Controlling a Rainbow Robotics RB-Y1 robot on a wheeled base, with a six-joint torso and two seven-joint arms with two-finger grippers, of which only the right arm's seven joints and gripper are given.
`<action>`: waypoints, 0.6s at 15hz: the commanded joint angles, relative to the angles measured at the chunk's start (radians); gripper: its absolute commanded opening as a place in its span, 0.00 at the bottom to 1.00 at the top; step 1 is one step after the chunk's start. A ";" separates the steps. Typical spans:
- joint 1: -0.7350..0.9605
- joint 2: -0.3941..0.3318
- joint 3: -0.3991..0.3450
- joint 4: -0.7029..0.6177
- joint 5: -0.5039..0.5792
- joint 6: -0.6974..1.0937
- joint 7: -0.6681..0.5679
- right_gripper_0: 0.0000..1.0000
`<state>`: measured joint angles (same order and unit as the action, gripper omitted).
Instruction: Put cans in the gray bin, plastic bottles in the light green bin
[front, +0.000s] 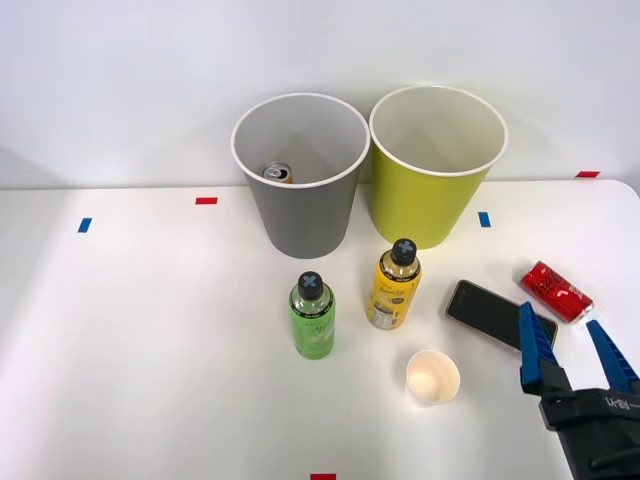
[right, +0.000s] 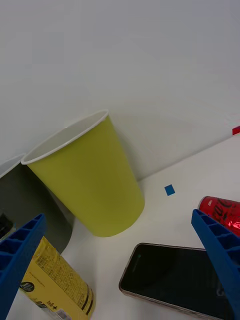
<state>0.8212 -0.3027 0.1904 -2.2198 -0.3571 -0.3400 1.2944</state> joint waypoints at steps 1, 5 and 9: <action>0.010 0.039 -0.005 0.000 0.046 0.021 -0.010 1.00; 0.013 0.068 -0.012 0.000 0.099 0.021 -0.035 1.00; -0.011 0.158 -0.048 0.161 0.346 -0.129 -0.175 1.00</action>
<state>0.8247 -0.1780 0.1578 -2.1168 -0.0742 -0.4146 1.1547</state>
